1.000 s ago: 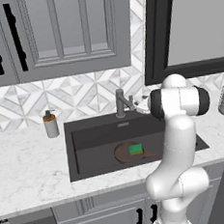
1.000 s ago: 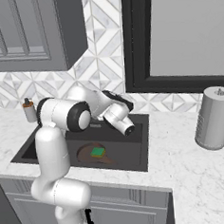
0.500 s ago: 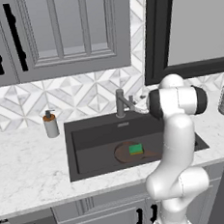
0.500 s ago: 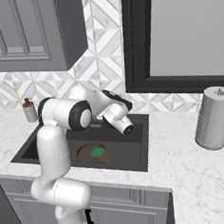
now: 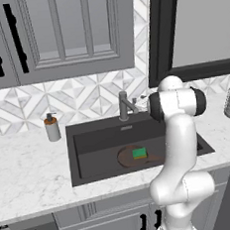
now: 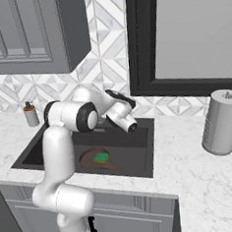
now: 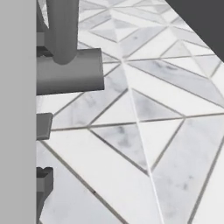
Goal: Pick the pan and sponge and place them into the sink. Then turn on the water.
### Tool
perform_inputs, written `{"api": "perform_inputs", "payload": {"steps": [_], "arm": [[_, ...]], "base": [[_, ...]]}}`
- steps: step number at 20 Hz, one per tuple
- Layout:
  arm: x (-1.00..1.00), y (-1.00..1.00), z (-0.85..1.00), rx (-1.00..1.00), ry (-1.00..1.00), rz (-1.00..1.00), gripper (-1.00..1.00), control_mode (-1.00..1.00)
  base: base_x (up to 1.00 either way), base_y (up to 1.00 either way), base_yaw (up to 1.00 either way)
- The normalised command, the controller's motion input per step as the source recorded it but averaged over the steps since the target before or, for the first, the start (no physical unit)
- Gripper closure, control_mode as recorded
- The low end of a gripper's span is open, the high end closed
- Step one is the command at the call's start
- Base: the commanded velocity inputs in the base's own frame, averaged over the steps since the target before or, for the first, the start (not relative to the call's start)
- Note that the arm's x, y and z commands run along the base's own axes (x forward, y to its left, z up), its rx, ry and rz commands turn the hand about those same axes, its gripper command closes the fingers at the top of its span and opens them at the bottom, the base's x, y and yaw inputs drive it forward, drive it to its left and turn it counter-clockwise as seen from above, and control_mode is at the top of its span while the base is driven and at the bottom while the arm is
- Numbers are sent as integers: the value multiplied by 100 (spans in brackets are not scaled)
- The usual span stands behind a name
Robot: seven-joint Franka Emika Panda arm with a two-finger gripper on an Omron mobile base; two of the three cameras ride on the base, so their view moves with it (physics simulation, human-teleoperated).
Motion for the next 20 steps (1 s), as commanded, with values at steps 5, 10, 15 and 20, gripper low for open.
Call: {"api": "perform_inputs", "payload": {"steps": [5,10,15,20], "arm": [[17,0,-12,3,4,0,-100,-100],[10,0,-22,2,0,0,-100,-100],[22,0,-13,1,0,0,-100,-100],[25,0,-5,1,0,0,-100,-100]], "base": [[0,0,0],[0,0,0],[0,0,0],[0,0,0]]}}
